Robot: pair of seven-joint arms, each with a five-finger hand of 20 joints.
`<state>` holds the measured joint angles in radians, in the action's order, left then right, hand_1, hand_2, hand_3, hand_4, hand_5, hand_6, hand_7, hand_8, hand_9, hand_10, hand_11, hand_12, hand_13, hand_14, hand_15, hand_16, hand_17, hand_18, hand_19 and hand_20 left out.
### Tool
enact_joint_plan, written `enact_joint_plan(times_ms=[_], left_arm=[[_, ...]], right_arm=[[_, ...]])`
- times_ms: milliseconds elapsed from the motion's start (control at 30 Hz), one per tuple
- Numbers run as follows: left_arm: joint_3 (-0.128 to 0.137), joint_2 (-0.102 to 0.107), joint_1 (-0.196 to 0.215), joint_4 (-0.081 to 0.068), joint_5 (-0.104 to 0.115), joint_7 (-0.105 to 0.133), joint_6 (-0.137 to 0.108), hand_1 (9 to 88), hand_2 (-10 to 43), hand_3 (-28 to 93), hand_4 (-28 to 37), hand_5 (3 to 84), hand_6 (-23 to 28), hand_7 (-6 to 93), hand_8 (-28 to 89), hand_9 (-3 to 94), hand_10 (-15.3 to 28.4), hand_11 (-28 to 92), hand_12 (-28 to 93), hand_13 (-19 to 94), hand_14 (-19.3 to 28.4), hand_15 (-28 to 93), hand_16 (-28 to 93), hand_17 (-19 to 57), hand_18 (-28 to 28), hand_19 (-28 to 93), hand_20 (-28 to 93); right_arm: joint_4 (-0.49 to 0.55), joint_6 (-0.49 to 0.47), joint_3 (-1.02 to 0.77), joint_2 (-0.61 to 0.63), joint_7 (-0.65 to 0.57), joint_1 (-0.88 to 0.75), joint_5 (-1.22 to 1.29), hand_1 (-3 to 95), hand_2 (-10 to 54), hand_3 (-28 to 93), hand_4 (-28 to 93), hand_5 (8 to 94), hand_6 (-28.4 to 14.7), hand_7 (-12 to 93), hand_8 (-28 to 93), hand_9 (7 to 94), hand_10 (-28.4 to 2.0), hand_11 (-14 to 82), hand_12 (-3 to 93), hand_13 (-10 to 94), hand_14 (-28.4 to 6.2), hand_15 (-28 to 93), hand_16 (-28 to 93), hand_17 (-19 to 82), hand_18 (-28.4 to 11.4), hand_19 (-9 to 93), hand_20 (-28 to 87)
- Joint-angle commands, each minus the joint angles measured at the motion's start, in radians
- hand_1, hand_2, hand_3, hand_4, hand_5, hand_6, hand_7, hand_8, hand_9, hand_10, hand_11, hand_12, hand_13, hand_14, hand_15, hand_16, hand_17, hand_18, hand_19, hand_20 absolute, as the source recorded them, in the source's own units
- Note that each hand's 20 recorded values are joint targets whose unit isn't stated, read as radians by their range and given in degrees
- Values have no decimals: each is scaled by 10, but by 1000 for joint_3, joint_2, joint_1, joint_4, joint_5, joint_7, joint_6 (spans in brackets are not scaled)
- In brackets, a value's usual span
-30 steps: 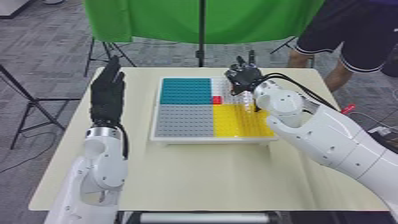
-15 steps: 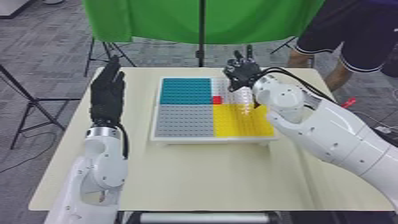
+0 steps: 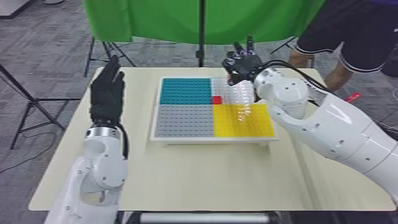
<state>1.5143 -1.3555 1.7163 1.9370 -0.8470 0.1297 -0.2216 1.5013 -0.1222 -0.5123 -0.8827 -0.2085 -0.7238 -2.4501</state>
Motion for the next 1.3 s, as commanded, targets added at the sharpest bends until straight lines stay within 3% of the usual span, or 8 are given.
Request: enact_joint_plan(times_ms=[33, 1300], left_arm=[[-3, -4, 15, 3, 6, -2, -4, 256, 64, 731, -190, 322, 48, 104, -90, 191, 81, 46, 153, 88, 92, -33, 174, -120, 40, 96, 173], [-1, -6, 11, 2, 5, -3, -5, 254, 63, 733, -191, 326, 52, 103, -90, 191, 83, 48, 152, 88, 92, -33, 174, -120, 40, 95, 173]], right_arm=[[53, -5, 28, 20, 3, -1, -9, 265, -95, 906, -206, 479, 89, 587, -44, 358, -79, 84, 186, 203, -117, -23, 389, 5, -284, 143, 81], [131, -63, 83, 20, 5, -8, -51, 244, -95, 900, -199, 489, 90, 578, -34, 350, -87, 72, 193, 189, -125, -37, 405, -3, -284, 135, 84]])
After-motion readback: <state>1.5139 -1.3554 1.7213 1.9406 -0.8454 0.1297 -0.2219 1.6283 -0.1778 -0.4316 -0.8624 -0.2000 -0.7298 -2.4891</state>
